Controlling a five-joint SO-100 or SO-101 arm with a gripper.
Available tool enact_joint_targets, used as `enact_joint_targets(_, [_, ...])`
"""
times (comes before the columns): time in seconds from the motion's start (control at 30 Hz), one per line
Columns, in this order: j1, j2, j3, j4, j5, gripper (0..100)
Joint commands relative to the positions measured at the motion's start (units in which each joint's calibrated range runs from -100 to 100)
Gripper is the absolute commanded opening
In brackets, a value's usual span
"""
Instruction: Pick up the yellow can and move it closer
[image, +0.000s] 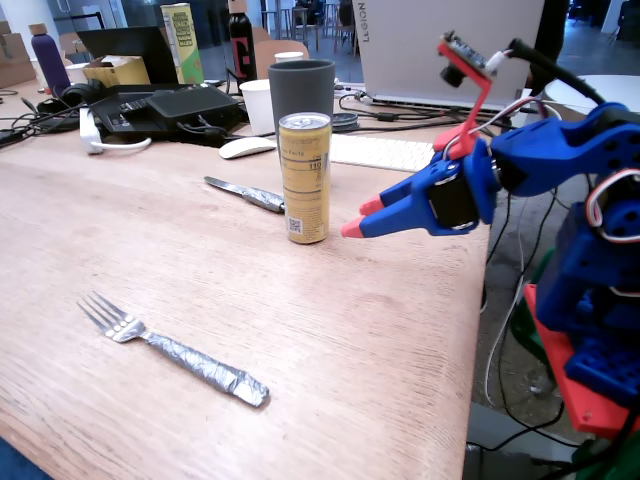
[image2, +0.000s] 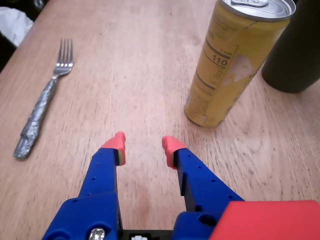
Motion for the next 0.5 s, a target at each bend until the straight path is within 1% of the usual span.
enact_joint_targets(0.0, [-0.2,-0.5,0.3,0.0,0.2,17])
enact_joint_targets(0.47, [-0.2,-0.5,0.3,0.0,-0.2,17])
